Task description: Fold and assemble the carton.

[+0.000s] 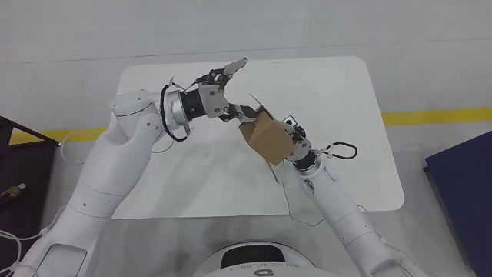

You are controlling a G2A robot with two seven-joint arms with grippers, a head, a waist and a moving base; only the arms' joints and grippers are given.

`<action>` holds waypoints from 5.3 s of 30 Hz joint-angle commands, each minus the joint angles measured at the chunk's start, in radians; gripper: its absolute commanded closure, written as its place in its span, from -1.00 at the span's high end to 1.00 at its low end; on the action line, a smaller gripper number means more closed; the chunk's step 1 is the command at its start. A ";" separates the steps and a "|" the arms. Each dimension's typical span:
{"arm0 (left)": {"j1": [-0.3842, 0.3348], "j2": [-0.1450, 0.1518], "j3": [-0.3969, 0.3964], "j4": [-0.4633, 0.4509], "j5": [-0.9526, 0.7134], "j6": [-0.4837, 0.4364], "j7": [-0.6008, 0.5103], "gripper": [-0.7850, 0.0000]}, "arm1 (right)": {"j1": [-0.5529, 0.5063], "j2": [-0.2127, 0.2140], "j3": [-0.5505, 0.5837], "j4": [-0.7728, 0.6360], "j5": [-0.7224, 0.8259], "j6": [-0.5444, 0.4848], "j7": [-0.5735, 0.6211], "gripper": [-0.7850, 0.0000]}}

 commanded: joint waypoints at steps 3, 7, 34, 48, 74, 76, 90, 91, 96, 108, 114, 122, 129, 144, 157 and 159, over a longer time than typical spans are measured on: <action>-0.011 -0.005 0.018 0.015 -0.003 0.005 -0.003 0.18 | -0.001 0.000 0.001 -0.002 -0.006 0.001 0.002 -1.00; -0.017 -0.009 0.028 0.028 -0.008 0.019 -0.004 -0.07 | -0.001 0.000 0.002 -0.006 -0.006 0.002 0.007 -1.00; -0.020 0.005 -0.019 0.011 -0.016 0.197 -0.012 1.00 | -0.006 0.000 0.004 -0.019 -0.028 0.014 0.001 -1.00; -0.068 0.002 0.018 0.065 -0.010 0.254 -0.043 1.00 | -0.007 0.003 0.007 -0.024 -0.052 0.031 -0.001 -1.00; -0.083 0.009 0.036 0.091 0.023 0.273 -0.092 -0.04 | 0.010 -0.001 -0.009 -0.021 -0.068 0.014 -0.027 -1.00; -0.081 0.011 0.033 0.086 0.025 0.278 -0.093 -0.05 | 0.010 -0.001 -0.009 -0.020 -0.066 0.013 -0.029 -1.00; -0.024 0.040 -0.035 0.000 0.046 0.344 -0.072 0.01 | 0.017 -0.002 -0.010 -0.012 -0.063 0.011 -0.027 -1.00; -0.018 0.042 -0.039 -0.004 0.048 0.348 -0.070 0.05 | 0.018 -0.002 -0.010 -0.012 -0.064 0.010 -0.027 -1.00; 0.009 0.052 -0.049 -0.022 0.054 0.379 -0.066 0.18 | 0.020 -0.002 -0.010 -0.010 -0.064 0.009 -0.025 -1.00; 0.070 0.082 -0.109 -0.069 0.043 0.380 -0.068 0.35 | 0.022 -0.004 -0.008 -0.010 -0.056 0.013 -0.035 -1.00; 0.088 0.093 -0.108 -0.078 0.019 0.380 -0.068 0.52 | 0.030 -0.006 -0.011 -0.009 -0.053 0.011 -0.046 -1.00; 0.082 0.106 -0.095 -0.076 -0.008 0.380 -0.055 0.58 | 0.032 -0.007 -0.012 -0.004 -0.050 0.011 -0.054 -1.00; 0.079 0.120 -0.079 -0.086 -0.024 0.380 -0.034 0.45 | 0.034 -0.008 -0.012 -0.002 -0.048 0.011 -0.054 -1.00; 0.069 0.156 -0.009 -0.066 -0.089 0.380 0.006 0.34 | 0.034 -0.010 -0.011 -0.003 -0.043 0.012 -0.058 -1.00; 0.032 0.180 0.060 -0.047 -0.148 0.380 0.034 0.33 | 0.027 -0.010 -0.010 -0.014 -0.045 0.019 -0.055 -1.00; 0.027 0.182 0.068 -0.045 -0.154 0.380 0.039 0.32 | 0.026 -0.010 -0.011 -0.015 -0.044 0.021 -0.054 -1.00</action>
